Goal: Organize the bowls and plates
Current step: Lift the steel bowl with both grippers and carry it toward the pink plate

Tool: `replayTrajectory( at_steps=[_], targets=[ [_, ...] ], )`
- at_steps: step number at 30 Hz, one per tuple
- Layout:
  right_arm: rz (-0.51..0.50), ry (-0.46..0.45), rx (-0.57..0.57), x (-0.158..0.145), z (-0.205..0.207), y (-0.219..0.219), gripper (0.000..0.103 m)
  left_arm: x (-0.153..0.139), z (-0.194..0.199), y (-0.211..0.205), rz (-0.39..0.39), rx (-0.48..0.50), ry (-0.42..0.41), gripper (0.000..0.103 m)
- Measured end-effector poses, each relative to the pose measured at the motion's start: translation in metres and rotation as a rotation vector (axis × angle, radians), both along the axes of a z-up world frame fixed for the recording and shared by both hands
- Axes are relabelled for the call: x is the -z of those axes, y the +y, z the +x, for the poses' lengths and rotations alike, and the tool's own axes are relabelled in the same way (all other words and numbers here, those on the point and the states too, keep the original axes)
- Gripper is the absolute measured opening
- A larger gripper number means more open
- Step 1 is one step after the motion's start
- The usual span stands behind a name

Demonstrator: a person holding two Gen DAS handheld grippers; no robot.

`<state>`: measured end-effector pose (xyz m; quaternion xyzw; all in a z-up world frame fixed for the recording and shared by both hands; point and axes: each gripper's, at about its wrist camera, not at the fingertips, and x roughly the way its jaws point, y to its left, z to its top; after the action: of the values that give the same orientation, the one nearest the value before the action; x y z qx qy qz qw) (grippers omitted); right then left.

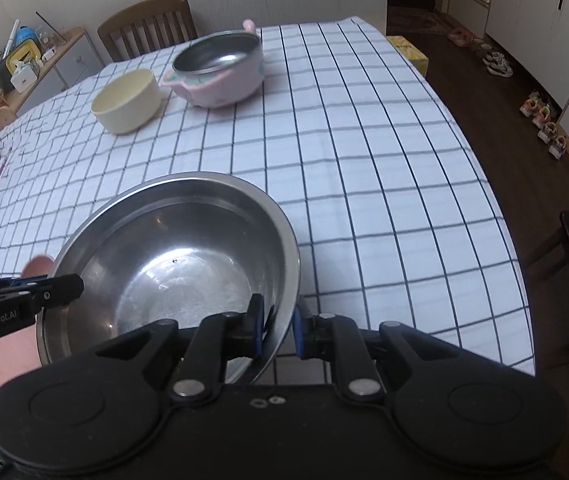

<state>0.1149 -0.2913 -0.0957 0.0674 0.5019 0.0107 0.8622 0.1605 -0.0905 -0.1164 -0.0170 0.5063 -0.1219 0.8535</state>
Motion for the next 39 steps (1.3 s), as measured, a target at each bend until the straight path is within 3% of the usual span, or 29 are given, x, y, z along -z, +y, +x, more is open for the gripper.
replayTrajectory(
  at_steps=[16,22,25,39],
  targets=[
    [0.017,0.056,-0.001,0.025,-0.010,-0.011,0.015,0.024,-0.010,-0.007,0.010,-0.012,0.076,0.013],
    [0.006,0.067,0.012,0.030,-0.014,-0.008,0.017,0.023,-0.012,-0.008,0.015,0.002,0.070,0.013],
    [-0.009,0.068,0.024,0.029,-0.014,-0.008,0.023,0.023,-0.012,-0.007,0.011,0.008,0.077,0.013],
    [-0.025,0.036,0.051,0.009,-0.022,-0.003,0.030,0.006,-0.014,-0.001,0.015,0.047,0.057,0.014]
  ],
)
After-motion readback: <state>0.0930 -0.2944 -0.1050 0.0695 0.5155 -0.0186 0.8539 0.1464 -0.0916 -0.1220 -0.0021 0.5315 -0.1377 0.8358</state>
